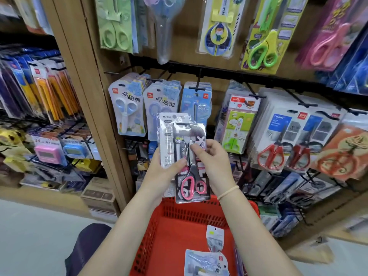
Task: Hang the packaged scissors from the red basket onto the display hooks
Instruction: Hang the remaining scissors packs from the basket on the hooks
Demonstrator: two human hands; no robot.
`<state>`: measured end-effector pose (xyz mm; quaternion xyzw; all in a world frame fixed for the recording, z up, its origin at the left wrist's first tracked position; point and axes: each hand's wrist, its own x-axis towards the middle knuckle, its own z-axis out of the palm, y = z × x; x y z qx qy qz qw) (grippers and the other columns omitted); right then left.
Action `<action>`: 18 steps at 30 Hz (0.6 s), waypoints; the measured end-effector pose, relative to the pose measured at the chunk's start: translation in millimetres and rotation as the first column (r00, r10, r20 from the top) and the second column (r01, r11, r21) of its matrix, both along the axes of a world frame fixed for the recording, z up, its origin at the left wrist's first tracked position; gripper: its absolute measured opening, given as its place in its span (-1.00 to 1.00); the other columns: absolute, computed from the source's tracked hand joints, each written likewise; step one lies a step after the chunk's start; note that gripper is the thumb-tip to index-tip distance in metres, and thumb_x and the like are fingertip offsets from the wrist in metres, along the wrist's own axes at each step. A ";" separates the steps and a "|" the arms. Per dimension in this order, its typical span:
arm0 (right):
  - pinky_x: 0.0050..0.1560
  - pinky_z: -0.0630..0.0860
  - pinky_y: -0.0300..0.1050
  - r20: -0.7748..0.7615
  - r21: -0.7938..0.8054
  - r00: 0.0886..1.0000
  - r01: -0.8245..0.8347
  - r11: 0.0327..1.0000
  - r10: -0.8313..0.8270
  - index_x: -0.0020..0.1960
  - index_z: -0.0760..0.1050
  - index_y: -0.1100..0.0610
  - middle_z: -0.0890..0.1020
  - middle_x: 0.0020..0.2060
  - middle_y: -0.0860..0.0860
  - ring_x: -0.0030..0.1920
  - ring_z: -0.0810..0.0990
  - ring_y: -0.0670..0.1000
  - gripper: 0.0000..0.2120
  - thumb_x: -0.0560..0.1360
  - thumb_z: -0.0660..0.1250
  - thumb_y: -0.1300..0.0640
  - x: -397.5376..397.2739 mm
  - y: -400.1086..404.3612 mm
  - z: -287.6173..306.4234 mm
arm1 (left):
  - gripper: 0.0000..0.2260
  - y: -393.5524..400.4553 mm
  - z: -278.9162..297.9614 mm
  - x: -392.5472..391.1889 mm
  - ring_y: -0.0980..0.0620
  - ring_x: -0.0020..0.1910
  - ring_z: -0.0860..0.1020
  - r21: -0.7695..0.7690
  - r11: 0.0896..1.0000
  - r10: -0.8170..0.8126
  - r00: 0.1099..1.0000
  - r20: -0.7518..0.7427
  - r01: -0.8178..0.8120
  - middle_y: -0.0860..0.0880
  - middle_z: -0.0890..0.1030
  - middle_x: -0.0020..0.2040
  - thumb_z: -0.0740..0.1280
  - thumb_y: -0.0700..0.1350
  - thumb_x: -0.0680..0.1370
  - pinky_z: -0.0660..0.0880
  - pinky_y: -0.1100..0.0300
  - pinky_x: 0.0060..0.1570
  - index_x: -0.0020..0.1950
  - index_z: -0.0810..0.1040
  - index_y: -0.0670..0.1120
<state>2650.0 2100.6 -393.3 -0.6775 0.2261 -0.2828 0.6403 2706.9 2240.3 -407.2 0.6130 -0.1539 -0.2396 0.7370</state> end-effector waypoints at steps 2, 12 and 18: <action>0.13 0.56 0.08 0.021 0.039 0.999 -0.040 0.998 0.040 0.05 0.59 0.12 0.70 0.00 0.14 0.00 0.64 0.00 -0.85 0.53 0.47 0.11 -3.3 -1.4 1.8 | -0.41 -1.6 -1.4 0.9 -0.07 0.24 0.65 -0.037 0.999 -0.033 0.999 -0.041 0.031 -0.03 0.69 0.24 0.63 -0.06 0.41 0.49 -0.19 0.35 0.39 0.52 0.03; 0.25 0.58 0.07 0.083 -0.019 0.991 -0.106 0.994 0.107 0.19 0.59 0.01 0.72 0.09 -0.06 0.15 0.67 -0.03 -0.75 0.53 0.48 0.14 -22.4 -11.1 24.8 | -0.46 -15.2 15.7 1.6 -0.13 0.23 0.65 -0.118 0.988 -0.106 0.992 -0.075 0.097 -0.07 0.70 0.21 0.62 -0.09 0.40 0.48 -0.23 0.36 0.35 0.58 0.00; -0.06 0.53 -0.33 0.119 -0.100 0.992 0.050 0.994 -0.038 0.08 0.46 -0.04 0.61 -0.02 -0.06 -0.06 0.57 -0.09 -0.65 0.42 0.57 0.06 -39.0 -21.1 40.8 | -0.58 -41.3 58.5 -9.8 0.00 0.08 0.71 -0.194 0.979 0.071 0.995 0.067 -0.057 -0.01 0.75 0.07 0.51 -0.28 0.48 0.63 0.05 0.17 0.32 0.57 -0.10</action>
